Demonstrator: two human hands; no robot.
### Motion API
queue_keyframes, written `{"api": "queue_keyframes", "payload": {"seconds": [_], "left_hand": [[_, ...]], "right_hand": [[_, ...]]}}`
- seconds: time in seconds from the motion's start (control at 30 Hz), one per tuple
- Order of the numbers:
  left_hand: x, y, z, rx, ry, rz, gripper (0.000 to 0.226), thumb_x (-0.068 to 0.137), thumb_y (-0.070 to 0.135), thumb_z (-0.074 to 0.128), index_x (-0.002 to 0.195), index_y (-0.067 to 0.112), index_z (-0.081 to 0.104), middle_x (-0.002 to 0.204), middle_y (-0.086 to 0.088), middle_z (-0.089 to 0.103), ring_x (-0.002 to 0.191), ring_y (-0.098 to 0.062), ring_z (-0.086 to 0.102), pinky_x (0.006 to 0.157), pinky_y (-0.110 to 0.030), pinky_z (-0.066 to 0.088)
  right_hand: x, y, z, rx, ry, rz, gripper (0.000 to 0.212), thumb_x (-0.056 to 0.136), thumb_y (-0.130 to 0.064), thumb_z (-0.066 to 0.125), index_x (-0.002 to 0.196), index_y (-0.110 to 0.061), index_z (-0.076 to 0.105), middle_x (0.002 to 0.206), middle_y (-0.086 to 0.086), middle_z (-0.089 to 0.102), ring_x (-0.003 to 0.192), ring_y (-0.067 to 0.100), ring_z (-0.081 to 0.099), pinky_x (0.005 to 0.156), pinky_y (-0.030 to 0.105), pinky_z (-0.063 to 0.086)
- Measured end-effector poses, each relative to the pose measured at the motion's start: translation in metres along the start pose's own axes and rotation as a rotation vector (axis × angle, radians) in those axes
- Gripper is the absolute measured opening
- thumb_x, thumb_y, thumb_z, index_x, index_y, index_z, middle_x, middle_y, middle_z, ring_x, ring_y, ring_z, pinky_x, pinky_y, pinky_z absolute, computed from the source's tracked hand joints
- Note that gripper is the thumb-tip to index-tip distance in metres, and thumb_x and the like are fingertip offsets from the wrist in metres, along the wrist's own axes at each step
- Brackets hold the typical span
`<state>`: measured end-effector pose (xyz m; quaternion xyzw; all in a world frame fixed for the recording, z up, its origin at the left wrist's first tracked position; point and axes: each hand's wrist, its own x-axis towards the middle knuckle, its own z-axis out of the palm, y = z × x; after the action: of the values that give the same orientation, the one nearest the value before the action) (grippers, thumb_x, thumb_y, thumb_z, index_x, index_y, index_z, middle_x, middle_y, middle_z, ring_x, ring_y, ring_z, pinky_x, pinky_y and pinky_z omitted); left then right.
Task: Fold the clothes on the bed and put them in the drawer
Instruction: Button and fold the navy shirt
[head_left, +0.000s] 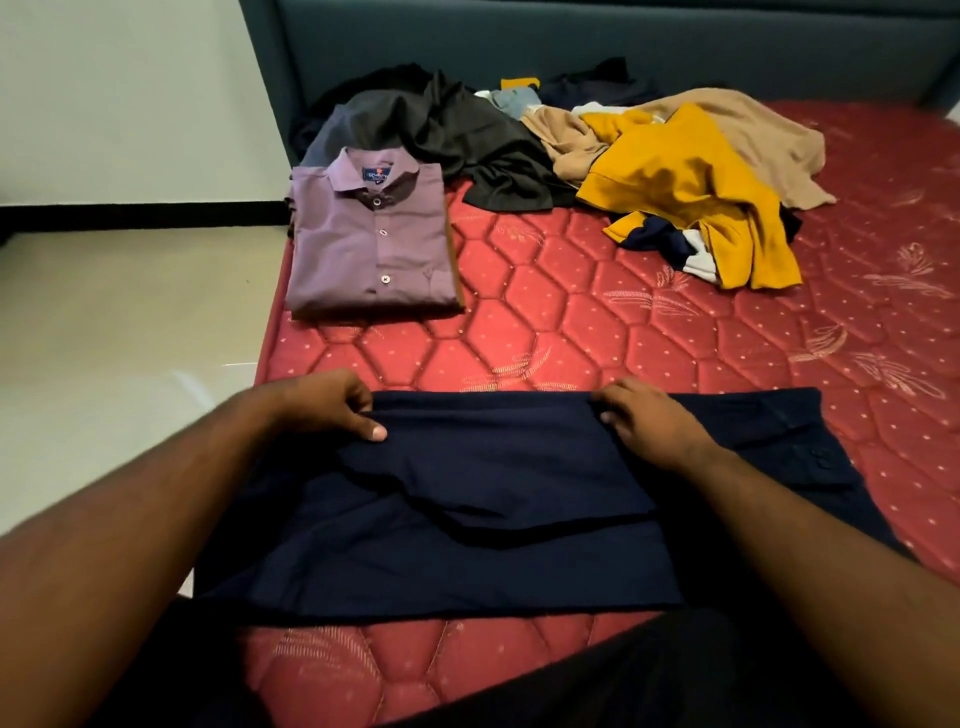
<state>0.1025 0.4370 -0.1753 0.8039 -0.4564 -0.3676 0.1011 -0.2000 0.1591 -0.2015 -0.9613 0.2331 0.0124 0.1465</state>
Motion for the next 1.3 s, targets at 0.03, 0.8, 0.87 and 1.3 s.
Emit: {"api": "queue_keyframes", "payload": {"seconds": [0.03, 0.8, 0.87, 1.3], "left_hand": [[-0.003, -0.001, -0.002, -0.025, 0.052, 0.030, 0.037, 0.078, 0.034, 0.080, 0.071, 0.003, 0.061, 0.059, 0.004, 0.052, 0.051, -0.003, 0.042, 0.052, -0.023, 0.035], [-0.026, -0.012, 0.031, 0.335, 0.943, 0.156, 0.029, 0.079, 0.036, 0.059, 0.104, 0.023, 0.066, 0.104, -0.002, 0.060, 0.098, -0.028, 0.056, 0.081, -0.040, 0.037], [-0.024, 0.015, 0.051, 0.345, 0.994, 0.294, 0.023, 0.082, 0.029, 0.053, 0.094, 0.017, 0.067, 0.091, -0.005, 0.062, 0.083, -0.031, 0.058, 0.071, -0.039, 0.041], [-0.011, 0.057, 0.106, 0.340, 0.338, -0.173, 0.063, 0.099, 0.041, 0.026, 0.156, 0.031, 0.001, 0.162, 0.016, -0.006, 0.150, -0.015, -0.006, 0.114, -0.062, -0.009]], "right_hand": [[0.005, -0.007, 0.001, 0.061, -0.015, -0.016, 0.028, 0.091, -0.016, 0.060, 0.119, -0.016, 0.063, 0.110, 0.004, 0.056, 0.105, 0.024, 0.055, 0.093, 0.036, 0.045], [-0.014, -0.105, 0.051, -0.061, 0.286, -0.167, 0.037, 0.091, -0.038, 0.042, 0.106, -0.015, 0.067, 0.116, 0.005, 0.063, 0.103, 0.029, 0.062, 0.086, 0.041, 0.052], [-0.016, -0.121, 0.064, -0.091, 0.197, -0.207, 0.046, 0.092, -0.043, 0.039, 0.118, -0.016, 0.066, 0.125, 0.007, 0.062, 0.116, 0.029, 0.059, 0.097, 0.045, 0.048], [-0.001, -0.098, 0.048, -0.066, -0.194, -0.009, 0.079, 0.085, -0.076, 0.017, 0.153, -0.039, 0.002, 0.161, -0.018, -0.005, 0.149, 0.015, -0.006, 0.120, 0.043, -0.005]]}}
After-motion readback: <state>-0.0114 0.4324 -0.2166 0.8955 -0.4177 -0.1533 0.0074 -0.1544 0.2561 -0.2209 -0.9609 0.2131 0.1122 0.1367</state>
